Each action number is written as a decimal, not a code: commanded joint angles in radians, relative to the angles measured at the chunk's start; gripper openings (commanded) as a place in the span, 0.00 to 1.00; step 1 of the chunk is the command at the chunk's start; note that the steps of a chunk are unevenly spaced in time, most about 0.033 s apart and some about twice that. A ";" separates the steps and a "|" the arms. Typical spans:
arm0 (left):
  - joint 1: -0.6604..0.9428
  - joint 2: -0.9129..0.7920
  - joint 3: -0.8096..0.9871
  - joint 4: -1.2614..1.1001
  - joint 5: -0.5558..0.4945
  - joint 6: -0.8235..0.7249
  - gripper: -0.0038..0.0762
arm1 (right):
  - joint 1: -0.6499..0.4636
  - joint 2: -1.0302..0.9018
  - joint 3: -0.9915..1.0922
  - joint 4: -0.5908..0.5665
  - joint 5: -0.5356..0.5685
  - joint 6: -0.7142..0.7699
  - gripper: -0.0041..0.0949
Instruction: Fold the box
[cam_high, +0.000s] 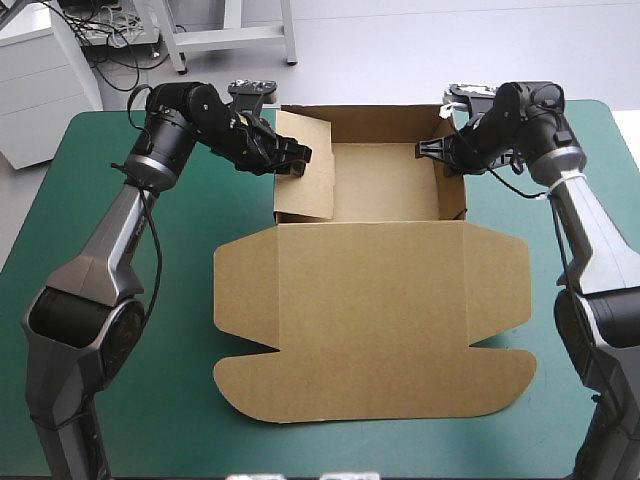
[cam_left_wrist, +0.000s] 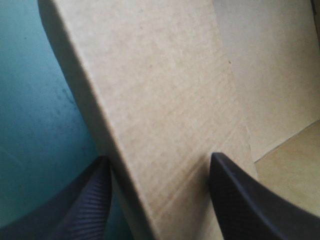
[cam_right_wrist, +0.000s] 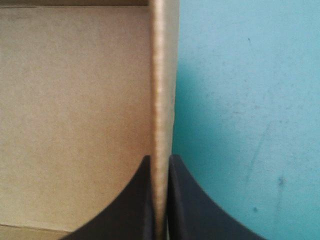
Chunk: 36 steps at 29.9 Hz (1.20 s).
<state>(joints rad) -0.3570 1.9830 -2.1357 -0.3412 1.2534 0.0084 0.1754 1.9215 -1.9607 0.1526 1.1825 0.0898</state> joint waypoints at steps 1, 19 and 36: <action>-0.005 -0.059 -0.029 -0.027 0.046 -0.008 0.56 | -0.003 -0.058 -0.031 0.070 -0.056 0.016 0.03; -0.060 -0.024 -0.029 0.220 0.042 -0.008 0.08 | 0.040 -0.053 -0.031 -0.046 -0.007 0.014 0.04; -0.115 0.052 -0.029 0.432 0.034 -0.118 0.01 | 0.133 0.004 -0.031 -0.192 0.020 0.052 0.04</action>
<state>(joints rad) -0.4597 2.0801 -2.1346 0.0630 1.2589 -0.1333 0.3031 1.9808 -1.9607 -0.0310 1.2172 0.1832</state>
